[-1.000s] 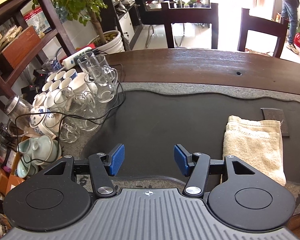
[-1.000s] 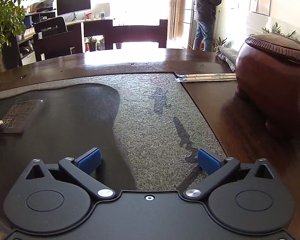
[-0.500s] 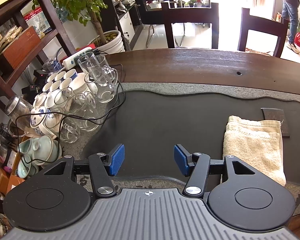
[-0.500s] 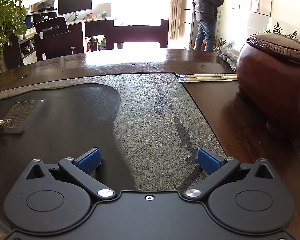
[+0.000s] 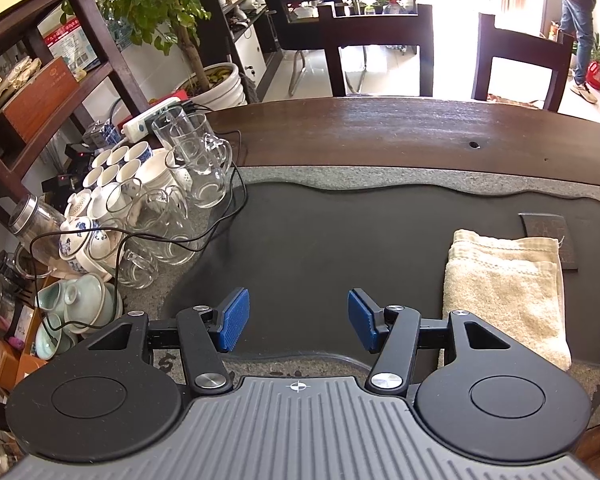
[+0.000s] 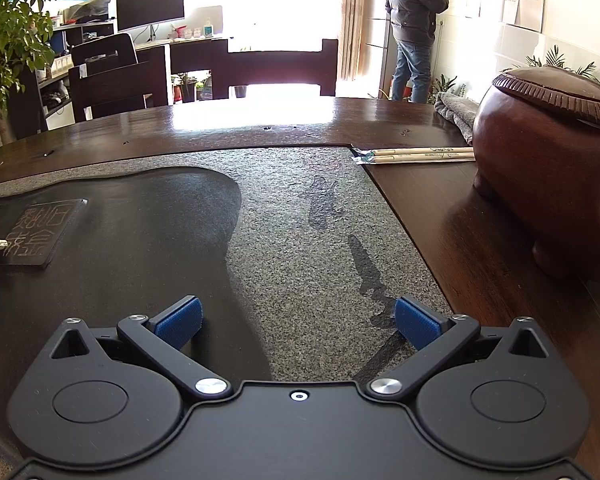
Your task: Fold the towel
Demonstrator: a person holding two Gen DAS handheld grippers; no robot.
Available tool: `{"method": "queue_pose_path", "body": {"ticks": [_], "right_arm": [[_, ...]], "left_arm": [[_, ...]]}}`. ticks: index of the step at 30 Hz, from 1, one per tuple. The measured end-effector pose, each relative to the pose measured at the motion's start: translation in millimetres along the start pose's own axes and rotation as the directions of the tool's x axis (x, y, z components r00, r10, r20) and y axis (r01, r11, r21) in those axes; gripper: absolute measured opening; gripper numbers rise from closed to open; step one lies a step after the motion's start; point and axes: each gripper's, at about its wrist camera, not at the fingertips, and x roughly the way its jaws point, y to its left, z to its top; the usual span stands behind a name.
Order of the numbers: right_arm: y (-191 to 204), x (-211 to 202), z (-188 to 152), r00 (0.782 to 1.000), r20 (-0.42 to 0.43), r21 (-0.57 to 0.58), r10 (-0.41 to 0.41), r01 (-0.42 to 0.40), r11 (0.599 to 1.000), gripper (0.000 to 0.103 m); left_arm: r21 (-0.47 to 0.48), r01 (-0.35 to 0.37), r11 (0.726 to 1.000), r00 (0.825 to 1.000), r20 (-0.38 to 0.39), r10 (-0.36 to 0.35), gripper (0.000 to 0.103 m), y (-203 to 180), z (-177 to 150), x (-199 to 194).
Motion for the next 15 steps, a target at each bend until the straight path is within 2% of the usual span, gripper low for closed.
{"method": "queue_pose_path", "body": {"ticks": [15], "right_arm": [[-0.1,0.0,-0.3,1.000,0.000,0.001,0.000,0.000,1.000,0.103]], "left_arm": [[0.003,0.004,1.000,1.000,0.004,-0.004,0.056,-0.5,0.0,-1.5]]}}
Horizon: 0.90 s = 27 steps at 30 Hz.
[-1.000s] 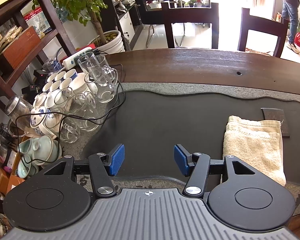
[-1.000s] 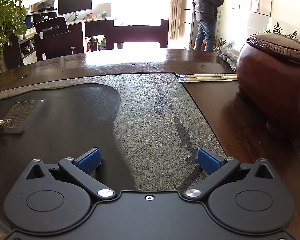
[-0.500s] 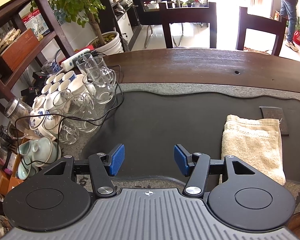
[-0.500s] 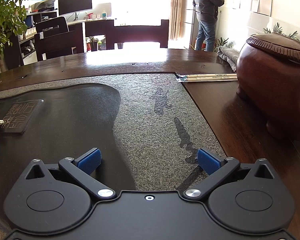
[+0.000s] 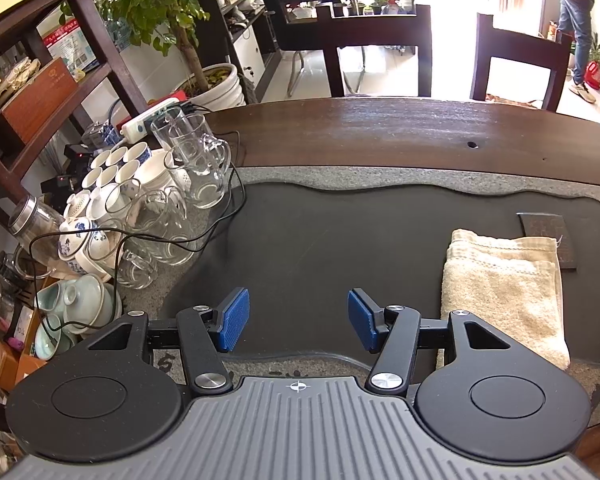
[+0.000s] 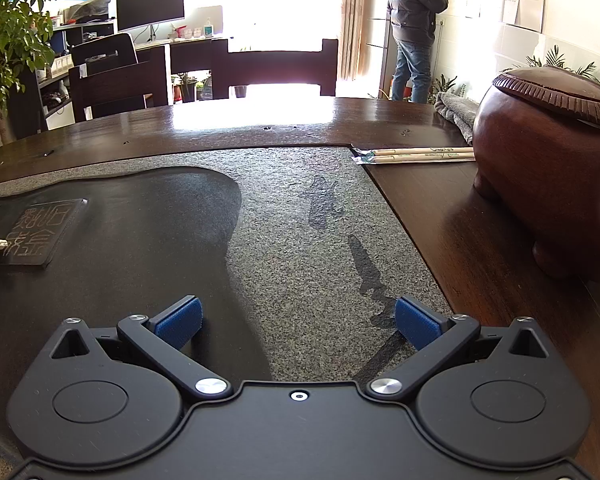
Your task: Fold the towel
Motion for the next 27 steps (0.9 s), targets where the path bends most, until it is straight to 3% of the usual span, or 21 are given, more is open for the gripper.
{"method": "queue_pose_path", "body": {"ticks": [27], "right_arm": [[0.1,0.0,-0.1,1.000,0.000,0.000,0.000,0.000,1.000,0.103]], "left_arm": [[-0.006,0.006,1.000,1.000,-0.006,-0.006,0.056,-0.4,0.2,-1.3]]}}
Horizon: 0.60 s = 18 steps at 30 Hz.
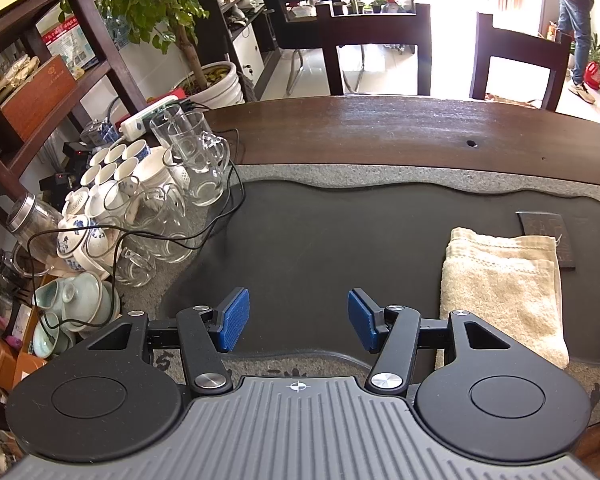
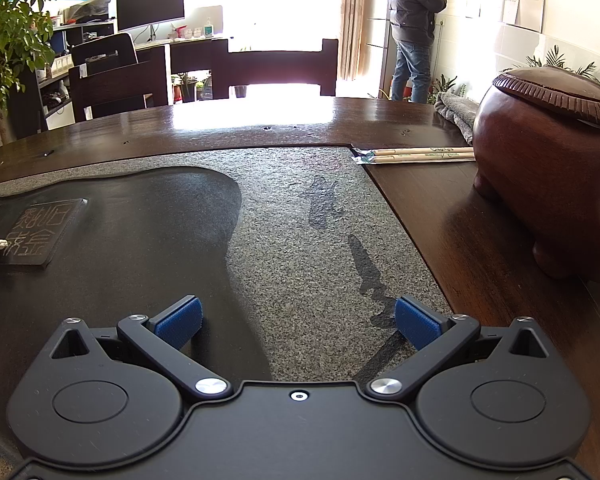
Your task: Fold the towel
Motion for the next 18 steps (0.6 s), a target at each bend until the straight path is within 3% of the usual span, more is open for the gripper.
{"method": "queue_pose_path", "body": {"ticks": [18], "right_arm": [[0.1,0.0,-0.1,1.000,0.000,0.000,0.000,0.000,1.000,0.103]], "left_arm": [[-0.007,0.030,1.000,0.999,-0.017,-0.030,0.056,0.6,-3.6,2.0]]}}
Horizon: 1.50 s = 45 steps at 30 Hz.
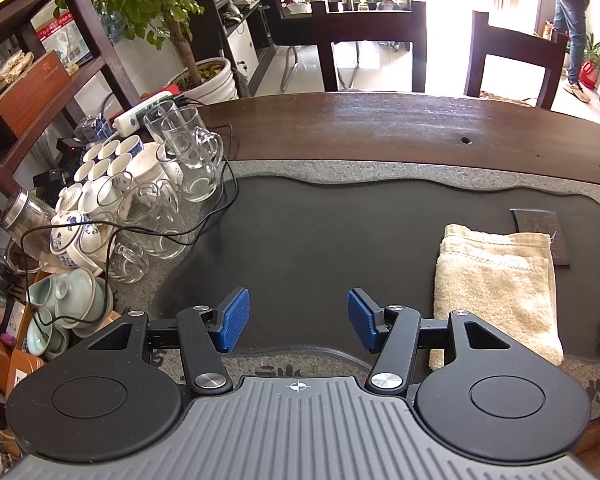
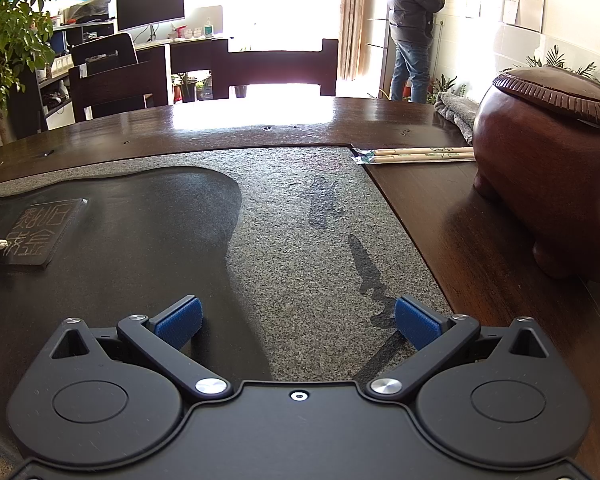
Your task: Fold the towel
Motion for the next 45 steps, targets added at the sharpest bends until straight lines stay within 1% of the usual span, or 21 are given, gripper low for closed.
{"method": "queue_pose_path", "body": {"ticks": [8,19,24,30,35,41,42,45], "right_arm": [[0.0,0.0,0.0,1.000,0.000,0.000,0.000,0.000,1.000,0.103],[-0.1,0.0,0.0,1.000,0.000,0.000,0.000,0.000,1.000,0.103],[-0.1,0.0,0.0,1.000,0.000,0.000,0.000,0.000,1.000,0.103],[0.0,0.0,-0.1,1.000,0.000,0.000,0.000,0.000,1.000,0.103],[-0.1,0.0,-0.1,1.000,0.000,0.000,0.000,0.000,1.000,0.103],[-0.1,0.0,0.0,1.000,0.000,0.000,0.000,0.000,1.000,0.103],[-0.1,0.0,0.0,1.000,0.000,0.000,0.000,0.000,1.000,0.103],[-0.1,0.0,-0.1,1.000,0.000,0.000,0.000,0.000,1.000,0.103]], "left_arm": [[-0.015,0.024,1.000,0.999,-0.024,-0.024,0.056,2.2,-0.6,4.7],[-0.029,0.023,0.999,0.999,-0.040,-0.024,0.056,6.4,-4.8,16.1],[-0.064,0.028,0.998,0.998,-0.063,-0.032,0.056,17.3,-10.6,33.6],[-0.110,0.017,0.994,0.995,-0.096,-0.027,0.056,35.3,-18.9,58.8],[-0.112,-0.007,0.994,0.995,-0.097,-0.004,0.056,47.9,-28.2,81.5],[-0.118,-0.003,0.993,0.994,-0.106,-0.009,0.056,64.0,-35.8,108.5],[-0.118,-0.012,0.993,0.994,-0.113,-0.002,0.056,66.3,-36.6,112.9],[-0.108,-0.013,0.994,0.994,-0.107,0.002,0.056,72.7,-38.8,124.1]]}}
